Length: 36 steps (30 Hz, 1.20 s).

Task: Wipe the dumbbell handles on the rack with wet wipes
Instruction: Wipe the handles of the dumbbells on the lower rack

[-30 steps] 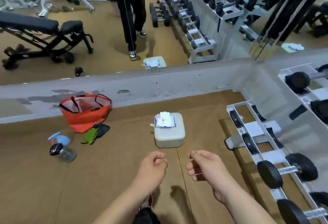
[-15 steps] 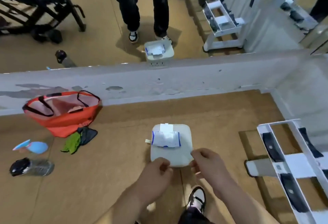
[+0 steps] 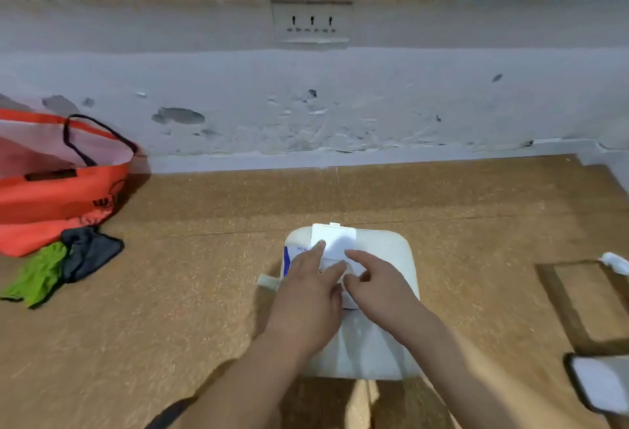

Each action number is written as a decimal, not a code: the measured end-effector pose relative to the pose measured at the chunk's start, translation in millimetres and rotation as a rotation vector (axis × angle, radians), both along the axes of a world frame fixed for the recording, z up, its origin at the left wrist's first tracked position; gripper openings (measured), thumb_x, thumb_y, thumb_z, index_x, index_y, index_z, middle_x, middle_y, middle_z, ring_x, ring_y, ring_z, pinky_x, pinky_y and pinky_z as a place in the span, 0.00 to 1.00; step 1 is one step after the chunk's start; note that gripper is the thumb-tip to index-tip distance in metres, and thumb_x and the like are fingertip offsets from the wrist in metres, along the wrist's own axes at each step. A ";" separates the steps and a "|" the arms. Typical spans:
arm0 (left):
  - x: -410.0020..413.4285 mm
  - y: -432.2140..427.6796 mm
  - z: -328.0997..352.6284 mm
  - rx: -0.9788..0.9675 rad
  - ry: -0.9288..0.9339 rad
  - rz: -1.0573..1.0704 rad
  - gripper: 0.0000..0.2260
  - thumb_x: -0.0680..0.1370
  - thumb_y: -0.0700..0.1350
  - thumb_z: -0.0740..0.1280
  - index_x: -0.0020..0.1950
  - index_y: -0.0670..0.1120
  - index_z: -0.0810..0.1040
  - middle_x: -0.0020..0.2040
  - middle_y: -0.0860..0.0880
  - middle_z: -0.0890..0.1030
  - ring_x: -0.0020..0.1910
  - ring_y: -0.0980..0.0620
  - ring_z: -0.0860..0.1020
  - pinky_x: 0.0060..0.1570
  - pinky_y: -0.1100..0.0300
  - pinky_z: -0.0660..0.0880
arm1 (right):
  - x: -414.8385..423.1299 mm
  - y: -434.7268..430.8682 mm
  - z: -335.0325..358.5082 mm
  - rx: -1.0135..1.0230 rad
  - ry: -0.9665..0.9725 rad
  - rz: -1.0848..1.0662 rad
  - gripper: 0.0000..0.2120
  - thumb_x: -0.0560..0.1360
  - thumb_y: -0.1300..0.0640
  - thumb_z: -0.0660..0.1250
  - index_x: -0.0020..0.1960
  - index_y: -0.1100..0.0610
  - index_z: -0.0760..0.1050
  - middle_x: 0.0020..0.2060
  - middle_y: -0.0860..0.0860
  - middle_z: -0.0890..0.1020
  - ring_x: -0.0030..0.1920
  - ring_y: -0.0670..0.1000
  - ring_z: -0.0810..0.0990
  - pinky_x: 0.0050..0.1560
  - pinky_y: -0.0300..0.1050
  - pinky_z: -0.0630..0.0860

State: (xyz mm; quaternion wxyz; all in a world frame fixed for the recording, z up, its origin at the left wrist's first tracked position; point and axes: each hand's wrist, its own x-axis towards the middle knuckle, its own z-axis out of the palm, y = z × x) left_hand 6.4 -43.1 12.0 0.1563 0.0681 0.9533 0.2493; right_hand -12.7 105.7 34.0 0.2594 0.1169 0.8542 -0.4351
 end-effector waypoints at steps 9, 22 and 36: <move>-42.9 -24.3 -39.3 -0.137 0.193 -0.055 0.15 0.82 0.60 0.62 0.52 0.53 0.84 0.55 0.55 0.74 0.58 0.52 0.71 0.50 0.57 0.73 | -44.6 4.9 -43.6 0.210 -0.066 0.204 0.30 0.71 0.52 0.79 0.69 0.41 0.73 0.42 0.44 0.74 0.38 0.46 0.75 0.37 0.38 0.71; -58.2 -7.4 -41.8 -0.227 0.090 -0.066 0.09 0.80 0.51 0.67 0.59 0.54 0.81 0.58 0.53 0.70 0.61 0.49 0.68 0.52 0.56 0.75 | -27.5 6.9 -66.3 0.133 -0.003 0.129 0.34 0.71 0.55 0.80 0.73 0.42 0.73 0.41 0.46 0.68 0.29 0.40 0.74 0.30 0.28 0.67; -49.4 3.2 -38.7 -0.357 0.160 -0.166 0.17 0.77 0.49 0.69 0.64 0.50 0.72 0.61 0.49 0.68 0.62 0.46 0.66 0.52 0.53 0.63 | -28.0 -5.5 -58.3 0.358 0.165 0.331 0.25 0.70 0.43 0.78 0.65 0.35 0.76 0.53 0.45 0.63 0.59 0.49 0.66 0.62 0.49 0.74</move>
